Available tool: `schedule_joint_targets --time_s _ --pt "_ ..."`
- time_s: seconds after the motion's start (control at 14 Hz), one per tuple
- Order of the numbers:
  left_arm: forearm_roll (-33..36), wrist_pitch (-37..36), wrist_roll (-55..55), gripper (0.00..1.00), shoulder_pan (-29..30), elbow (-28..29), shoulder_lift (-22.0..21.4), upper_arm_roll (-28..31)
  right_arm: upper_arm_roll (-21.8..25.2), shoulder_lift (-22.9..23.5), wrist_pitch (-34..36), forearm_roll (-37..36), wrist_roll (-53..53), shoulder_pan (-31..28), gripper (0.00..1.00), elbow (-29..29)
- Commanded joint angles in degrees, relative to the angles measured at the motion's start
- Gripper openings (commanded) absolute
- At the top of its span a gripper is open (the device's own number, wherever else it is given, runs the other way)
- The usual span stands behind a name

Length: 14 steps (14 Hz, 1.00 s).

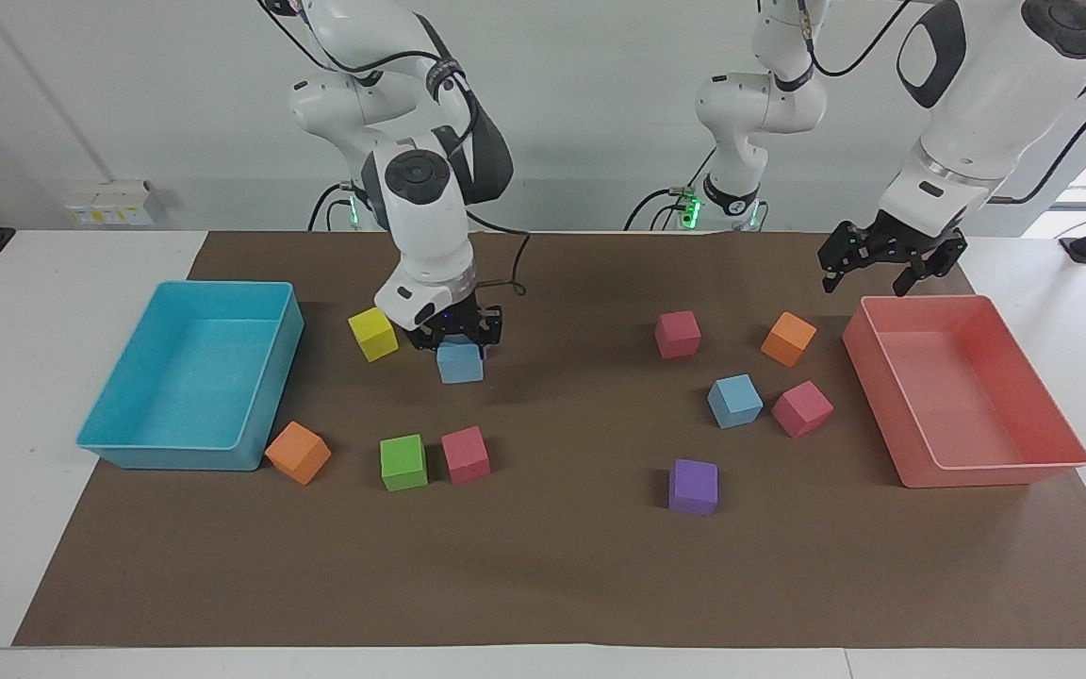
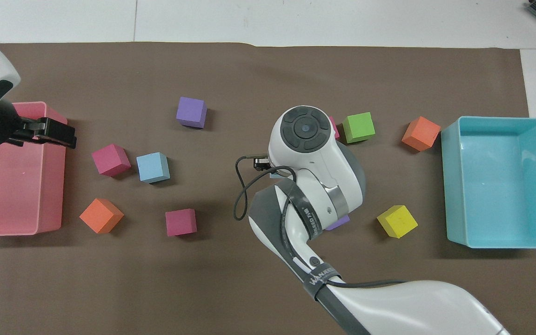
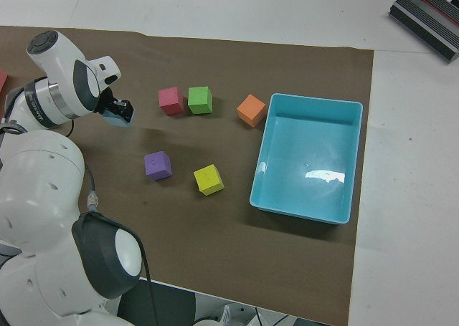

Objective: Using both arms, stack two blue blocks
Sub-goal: 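Carry the blue block with the right gripper to the table center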

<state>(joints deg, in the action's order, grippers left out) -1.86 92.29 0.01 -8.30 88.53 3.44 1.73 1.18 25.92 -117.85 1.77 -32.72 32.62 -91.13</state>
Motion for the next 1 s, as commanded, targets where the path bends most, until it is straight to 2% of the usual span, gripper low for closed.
schedule_joint_targets --time_s 0.0,0.43,0.93 --pt "0.19 -1.41 0.43 1.0 0.66 -1.43 0.51 -0.32 0.05 4.31 -0.88 -0.18 -2.96 1.56 0.0 5.17" --pt "0.19 -1.41 0.43 1.0 0.66 -1.43 0.52 -0.32 0.05 6.59 -6.34 -0.1 -3.93 3.33 0.0 4.38" --pt "0.19 -1.41 0.43 1.0 0.66 -1.43 0.52 -0.32 0.05 6.33 -6.52 -0.36 -3.05 3.33 0.0 0.78"
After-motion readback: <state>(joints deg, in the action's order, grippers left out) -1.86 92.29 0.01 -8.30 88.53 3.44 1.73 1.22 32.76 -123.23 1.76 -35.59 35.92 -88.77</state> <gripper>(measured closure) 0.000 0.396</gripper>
